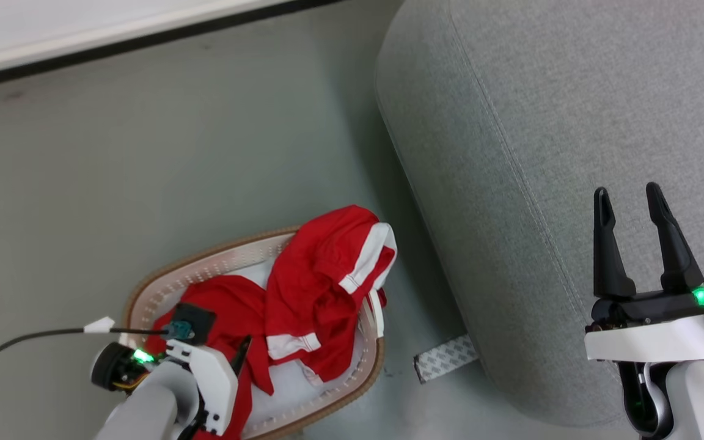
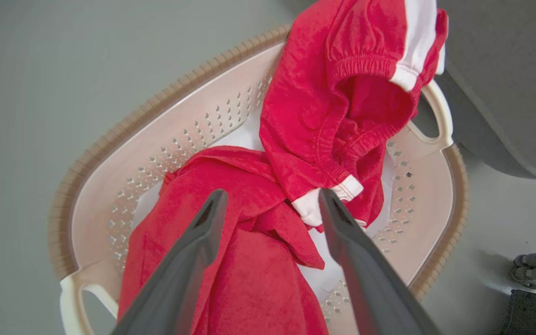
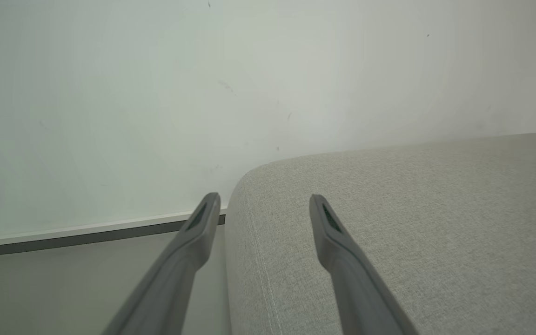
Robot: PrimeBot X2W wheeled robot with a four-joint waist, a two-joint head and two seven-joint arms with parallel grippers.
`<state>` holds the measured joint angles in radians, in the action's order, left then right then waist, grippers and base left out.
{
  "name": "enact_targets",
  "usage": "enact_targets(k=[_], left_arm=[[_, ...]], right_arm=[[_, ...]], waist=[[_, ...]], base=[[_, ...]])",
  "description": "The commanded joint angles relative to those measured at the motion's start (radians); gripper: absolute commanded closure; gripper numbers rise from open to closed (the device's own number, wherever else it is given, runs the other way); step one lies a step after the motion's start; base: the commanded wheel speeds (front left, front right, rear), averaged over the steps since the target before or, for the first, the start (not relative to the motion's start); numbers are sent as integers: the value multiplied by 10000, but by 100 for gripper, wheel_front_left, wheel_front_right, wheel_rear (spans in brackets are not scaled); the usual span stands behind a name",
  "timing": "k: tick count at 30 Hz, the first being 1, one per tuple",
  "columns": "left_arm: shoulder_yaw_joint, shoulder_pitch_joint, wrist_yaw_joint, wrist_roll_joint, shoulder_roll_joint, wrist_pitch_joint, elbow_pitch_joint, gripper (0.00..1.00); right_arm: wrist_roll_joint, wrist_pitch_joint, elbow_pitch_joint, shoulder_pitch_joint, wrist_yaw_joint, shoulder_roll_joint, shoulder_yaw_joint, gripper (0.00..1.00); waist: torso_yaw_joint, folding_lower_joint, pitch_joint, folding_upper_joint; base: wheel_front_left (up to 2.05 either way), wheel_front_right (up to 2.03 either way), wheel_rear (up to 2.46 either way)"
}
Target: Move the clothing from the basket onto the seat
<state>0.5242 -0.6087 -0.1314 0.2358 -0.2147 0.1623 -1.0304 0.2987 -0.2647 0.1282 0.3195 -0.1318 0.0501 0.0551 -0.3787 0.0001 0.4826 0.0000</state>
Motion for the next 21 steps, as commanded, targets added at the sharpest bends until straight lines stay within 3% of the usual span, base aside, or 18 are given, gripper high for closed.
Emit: enact_targets(k=[1, 6, 15, 21], left_arm=[[224, -113, 16, 255, -74, -314, -303, 0], [1118, -766, 15, 573, -445, -1189, -1081, 0], [2052, -1764, 15, 505, -1206, -1862, -1957, 0], [2884, -2081, 15, 572, -1250, -2516, -2091, 0]], right_arm=[[51, 5, -55, 157, 21, 9, -48, 0], [294, 5, -127, 358, 21, 6, 58, 0], [579, 5, -198, 543, 21, 4, 171, 0], [748, 5, -249, 685, 21, 6, 257, 0]], waist=[[-178, -1, 329, 0], [-491, -1, 864, 0], [-994, -1, 1764, 0], [-1169, -1, 2206, 0]], base=[[0, 0, 0], [0, 0, 0], [0, 0, 0], [0, 0, 0]])
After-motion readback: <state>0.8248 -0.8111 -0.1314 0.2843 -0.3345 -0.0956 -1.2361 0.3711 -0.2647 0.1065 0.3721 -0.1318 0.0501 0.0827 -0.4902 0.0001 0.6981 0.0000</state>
